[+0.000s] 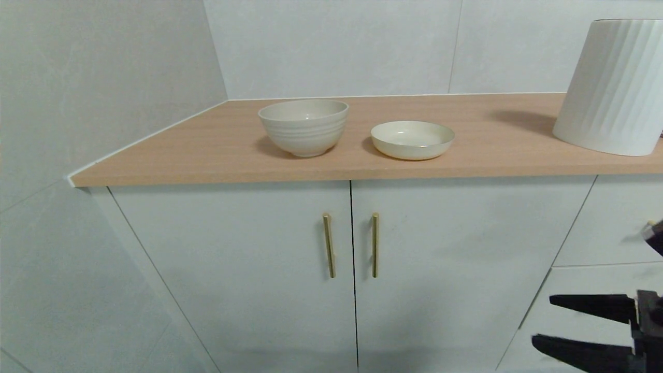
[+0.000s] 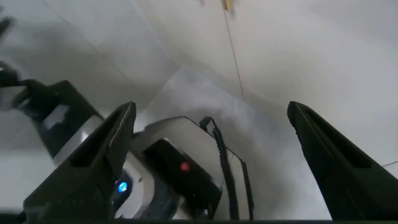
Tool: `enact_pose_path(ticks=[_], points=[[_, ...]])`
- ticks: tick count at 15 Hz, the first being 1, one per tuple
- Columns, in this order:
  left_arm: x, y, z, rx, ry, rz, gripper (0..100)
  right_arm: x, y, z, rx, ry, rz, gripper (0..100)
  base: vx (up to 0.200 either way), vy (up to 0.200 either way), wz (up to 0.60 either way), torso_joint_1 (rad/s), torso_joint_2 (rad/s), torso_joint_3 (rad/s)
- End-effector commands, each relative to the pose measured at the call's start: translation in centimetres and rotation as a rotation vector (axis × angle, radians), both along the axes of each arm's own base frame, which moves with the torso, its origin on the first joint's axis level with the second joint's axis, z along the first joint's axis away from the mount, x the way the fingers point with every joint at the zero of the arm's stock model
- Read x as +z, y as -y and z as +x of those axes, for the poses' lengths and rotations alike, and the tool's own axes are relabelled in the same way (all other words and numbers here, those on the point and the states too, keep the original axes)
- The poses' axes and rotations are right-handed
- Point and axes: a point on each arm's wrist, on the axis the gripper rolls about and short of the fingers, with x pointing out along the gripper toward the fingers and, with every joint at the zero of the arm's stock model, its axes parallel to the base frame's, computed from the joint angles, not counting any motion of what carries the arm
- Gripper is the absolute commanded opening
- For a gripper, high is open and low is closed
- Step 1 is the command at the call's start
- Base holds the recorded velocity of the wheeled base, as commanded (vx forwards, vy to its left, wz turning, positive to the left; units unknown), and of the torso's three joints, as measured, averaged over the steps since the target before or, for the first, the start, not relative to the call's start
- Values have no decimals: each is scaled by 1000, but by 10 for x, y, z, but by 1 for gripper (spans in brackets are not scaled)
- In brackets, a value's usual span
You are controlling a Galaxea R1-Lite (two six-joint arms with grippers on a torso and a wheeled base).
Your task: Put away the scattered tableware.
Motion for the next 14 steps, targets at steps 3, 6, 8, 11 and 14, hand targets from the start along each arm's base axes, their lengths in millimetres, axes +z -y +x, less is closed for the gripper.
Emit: enact_pose_path(ticks=[3, 6, 8, 11, 14], points=[[0, 0, 0, 1, 0, 0, 100, -9, -82, 71, 110, -43, -44, 100, 0, 0, 0, 0, 0, 0], [0, 0, 0, 1, 0, 0, 100, -7, -116, 86, 140, -93, 7, 100, 0, 0, 0, 0, 0, 0], [0, 0, 0, 1, 0, 0, 100, -14, -127, 98, 133, -76, 33, 100, 0, 0, 0, 0, 0, 0], [0, 0, 0, 1, 0, 0, 100, -29, -135, 109, 100, -83, 50, 100, 0, 0, 0, 0, 0, 0], [0, 0, 0, 1, 0, 0, 100, -49, -150, 120, 53, -55, 49, 100, 0, 0, 0, 0, 0, 0]])
